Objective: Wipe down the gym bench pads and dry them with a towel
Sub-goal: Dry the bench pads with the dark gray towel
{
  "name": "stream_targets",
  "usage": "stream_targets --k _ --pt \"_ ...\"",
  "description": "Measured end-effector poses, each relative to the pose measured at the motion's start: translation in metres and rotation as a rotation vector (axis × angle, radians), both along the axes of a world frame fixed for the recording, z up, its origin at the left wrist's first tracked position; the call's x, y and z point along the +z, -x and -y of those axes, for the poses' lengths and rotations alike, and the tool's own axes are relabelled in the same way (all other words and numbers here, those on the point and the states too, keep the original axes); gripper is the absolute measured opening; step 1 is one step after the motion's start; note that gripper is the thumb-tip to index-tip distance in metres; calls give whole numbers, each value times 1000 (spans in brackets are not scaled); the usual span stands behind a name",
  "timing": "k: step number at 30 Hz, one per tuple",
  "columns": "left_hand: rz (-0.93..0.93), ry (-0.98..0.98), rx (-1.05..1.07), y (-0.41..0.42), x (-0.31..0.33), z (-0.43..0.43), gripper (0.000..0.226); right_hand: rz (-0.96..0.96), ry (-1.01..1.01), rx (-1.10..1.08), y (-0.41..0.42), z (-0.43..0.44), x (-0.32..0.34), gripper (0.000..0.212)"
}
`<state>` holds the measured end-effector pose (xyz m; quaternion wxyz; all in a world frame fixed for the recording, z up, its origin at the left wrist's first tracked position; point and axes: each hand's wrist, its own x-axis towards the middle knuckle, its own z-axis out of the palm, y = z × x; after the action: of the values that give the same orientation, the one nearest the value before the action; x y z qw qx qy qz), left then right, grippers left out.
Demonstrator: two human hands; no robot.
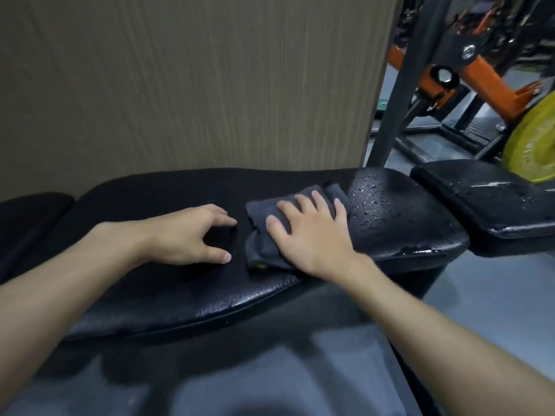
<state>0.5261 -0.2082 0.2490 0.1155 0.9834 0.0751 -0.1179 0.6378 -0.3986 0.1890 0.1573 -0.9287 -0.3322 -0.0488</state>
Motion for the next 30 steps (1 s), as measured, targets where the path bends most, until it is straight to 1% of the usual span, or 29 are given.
stream_targets --k 3,5,7,8,11,13,17,20,23,25,27,30 --pt "45 31 45 0 3 15 56 0 27 45 33 24 4 67" --pt "44 32 57 -3 4 24 51 13 44 86 41 35 9 77" --pt "38 17 74 -7 5 28 48 73 7 117 41 40 12 82" --pt "38 17 88 -9 6 29 46 79 0 134 38 40 12 82" --pt "27 14 92 -16 8 28 44 -9 46 158 35 37 7 75" --pt "31 22 68 -23 10 27 47 -16 44 144 32 31 7 73" --pt "27 51 42 -37 7 23 52 -46 39 94 9 13 8 77" --pt "36 41 60 -45 2 17 55 -92 57 33 -39 -12 9 64" --pt "23 -30 18 -50 1 19 67 -146 94 -48 -94 -36 13 62" --pt "-25 -117 -35 -53 -1 24 79 -173 106 -101 -123 -48 16 63" --pt "-81 -200 -66 -55 -3 28 92 -193 117 -138 -138 -54 19 62" --pt "-96 -233 -66 -56 -6 27 101 -186 119 -132 -139 -54 18 60"
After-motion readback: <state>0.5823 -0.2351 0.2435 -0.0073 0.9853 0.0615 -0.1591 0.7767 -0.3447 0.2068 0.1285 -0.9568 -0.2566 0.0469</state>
